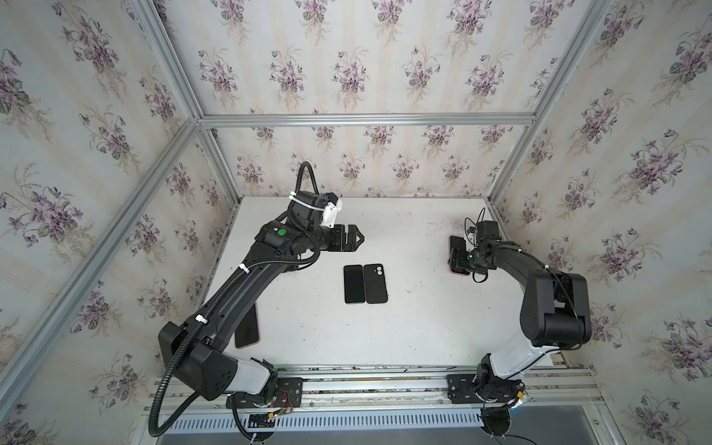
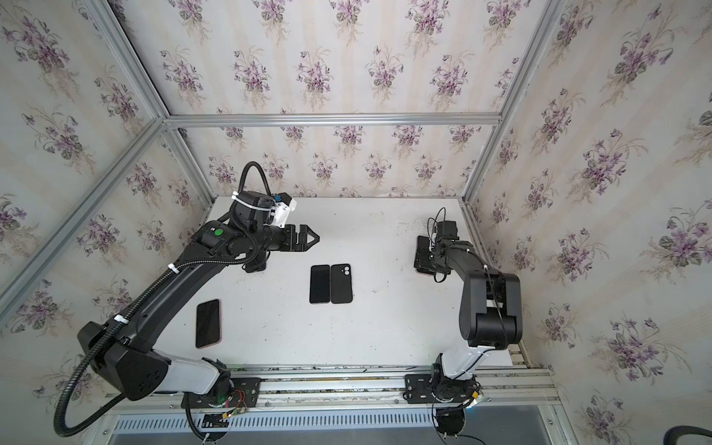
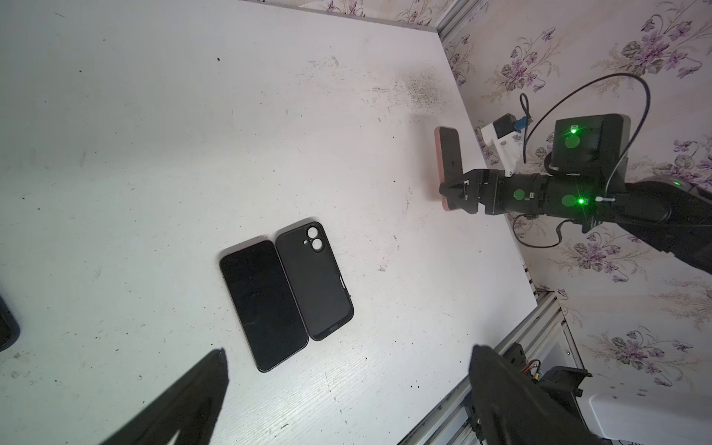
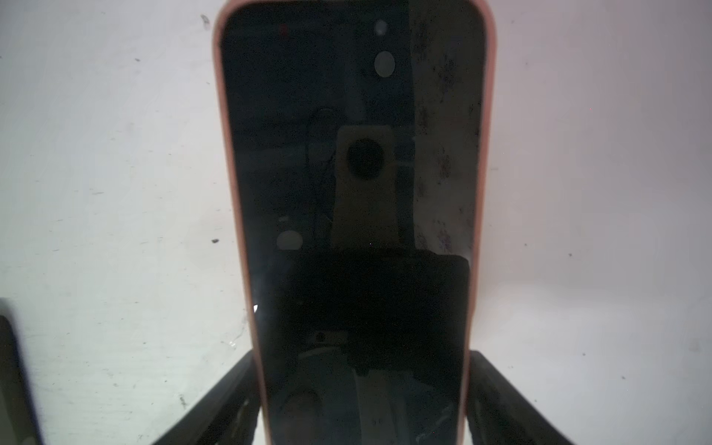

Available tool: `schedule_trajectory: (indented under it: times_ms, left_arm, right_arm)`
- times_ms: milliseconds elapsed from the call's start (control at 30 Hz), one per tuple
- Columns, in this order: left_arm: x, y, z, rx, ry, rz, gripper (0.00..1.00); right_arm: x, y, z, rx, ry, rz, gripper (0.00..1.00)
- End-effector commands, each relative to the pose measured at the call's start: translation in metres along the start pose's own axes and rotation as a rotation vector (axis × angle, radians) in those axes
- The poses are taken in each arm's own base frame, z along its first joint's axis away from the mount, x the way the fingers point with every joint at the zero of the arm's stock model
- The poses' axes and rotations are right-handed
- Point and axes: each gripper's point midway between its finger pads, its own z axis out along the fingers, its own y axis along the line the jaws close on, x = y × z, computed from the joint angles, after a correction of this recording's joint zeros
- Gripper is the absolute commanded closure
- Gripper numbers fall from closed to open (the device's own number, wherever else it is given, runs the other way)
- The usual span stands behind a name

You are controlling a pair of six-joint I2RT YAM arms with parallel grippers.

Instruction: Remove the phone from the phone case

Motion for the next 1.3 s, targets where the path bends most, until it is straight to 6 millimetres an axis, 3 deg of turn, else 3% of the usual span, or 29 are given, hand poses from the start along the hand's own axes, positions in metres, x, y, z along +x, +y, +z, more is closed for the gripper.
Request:
schedule_trajectory:
  times_ms: [0, 300, 600, 1200, 1267]
  left_arm:
    - [-0.008, -0.007, 0.0, 0.033, -0.023, 0.013, 0.0]
    - [-0.02, -0.02, 0.006, 0.093, -0.035, 0.029, 0.0]
    - [-0.036, -0.036, 0.018, 0.174, -0.038, 0.03, 0.0]
    - [-0.054, -0.045, 0.055, 0.252, -0.003, -0.017, 0.01]
    - [-0.054, -0.046, 0.059, 0.261, 0.004, -0.024, 0.01]
  right_arm:
    - [-0.029, 0.019, -0.015, -0.06, -0.161, -0.008, 0.63]
    - [-0.037, 0.079, -0.058, -0.151, -0.346, -0.14, 0.67]
    - [-0.027, 0.146, -0.092, -0.228, -0.464, -0.302, 0.71]
    - [0.007, 0.229, -0.118, -0.358, -0.521, -0.415, 0.76]
    - [0.017, 0.243, -0.122, -0.392, -0.515, -0.44, 0.77]
